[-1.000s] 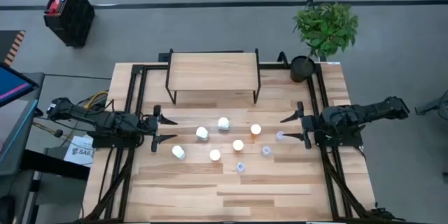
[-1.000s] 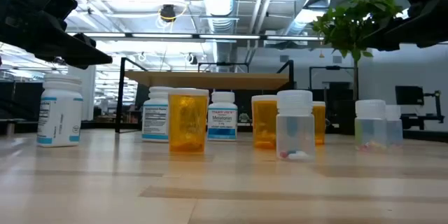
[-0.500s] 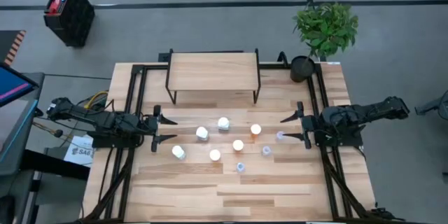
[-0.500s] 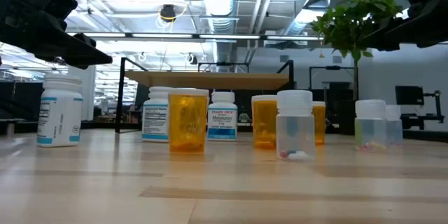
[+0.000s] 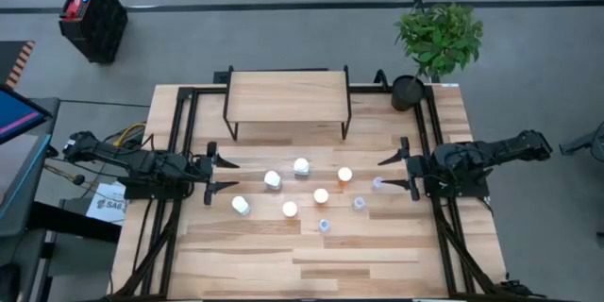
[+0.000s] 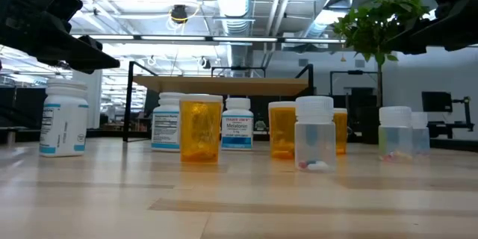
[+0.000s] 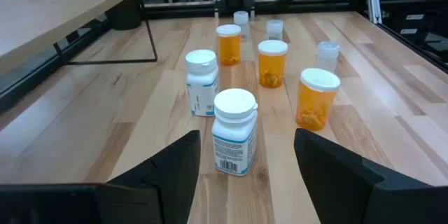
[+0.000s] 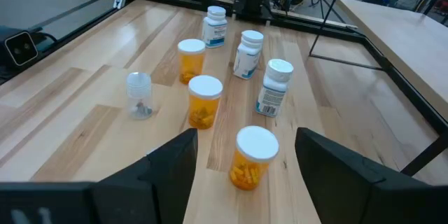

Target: Pick and place medicine bottles onto shelf by color

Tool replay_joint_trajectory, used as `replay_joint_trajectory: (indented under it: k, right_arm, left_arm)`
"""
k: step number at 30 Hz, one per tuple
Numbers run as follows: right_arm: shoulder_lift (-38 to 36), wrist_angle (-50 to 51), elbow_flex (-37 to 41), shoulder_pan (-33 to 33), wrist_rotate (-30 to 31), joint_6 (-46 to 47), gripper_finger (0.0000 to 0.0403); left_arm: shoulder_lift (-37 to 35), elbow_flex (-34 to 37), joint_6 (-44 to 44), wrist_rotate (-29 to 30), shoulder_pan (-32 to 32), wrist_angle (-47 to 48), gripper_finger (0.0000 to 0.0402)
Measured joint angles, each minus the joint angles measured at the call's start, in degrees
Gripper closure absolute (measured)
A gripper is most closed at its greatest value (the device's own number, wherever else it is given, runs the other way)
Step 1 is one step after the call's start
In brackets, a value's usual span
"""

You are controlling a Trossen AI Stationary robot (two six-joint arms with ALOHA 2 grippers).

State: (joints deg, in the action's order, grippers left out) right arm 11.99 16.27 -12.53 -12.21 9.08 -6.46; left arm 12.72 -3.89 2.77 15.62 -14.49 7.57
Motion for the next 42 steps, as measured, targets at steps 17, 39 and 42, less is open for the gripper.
replay_joint_trajectory:
  k: [17, 39, 42]
  right_arm:
    - [-0.02, -0.07, 0.0, -0.02, -0.02, 0.66, 0.0137]
    - [0.0, -12.03, 0.0, -0.01, 6.32, 26.29, 0.0137]
    - [0.1, -16.89, -0.01, -0.04, 6.17, 27.02, 0.0137]
  left_arm:
    - [-0.01, 0.23, 15.26, 1.63, -0.01, -2.64, 0.018]
    - [0.04, 0.05, 19.97, -0.19, 0.01, -10.74, 0.018]
    - [0.02, 0.05, 19.95, -0.05, 0.01, -12.57, 0.018]
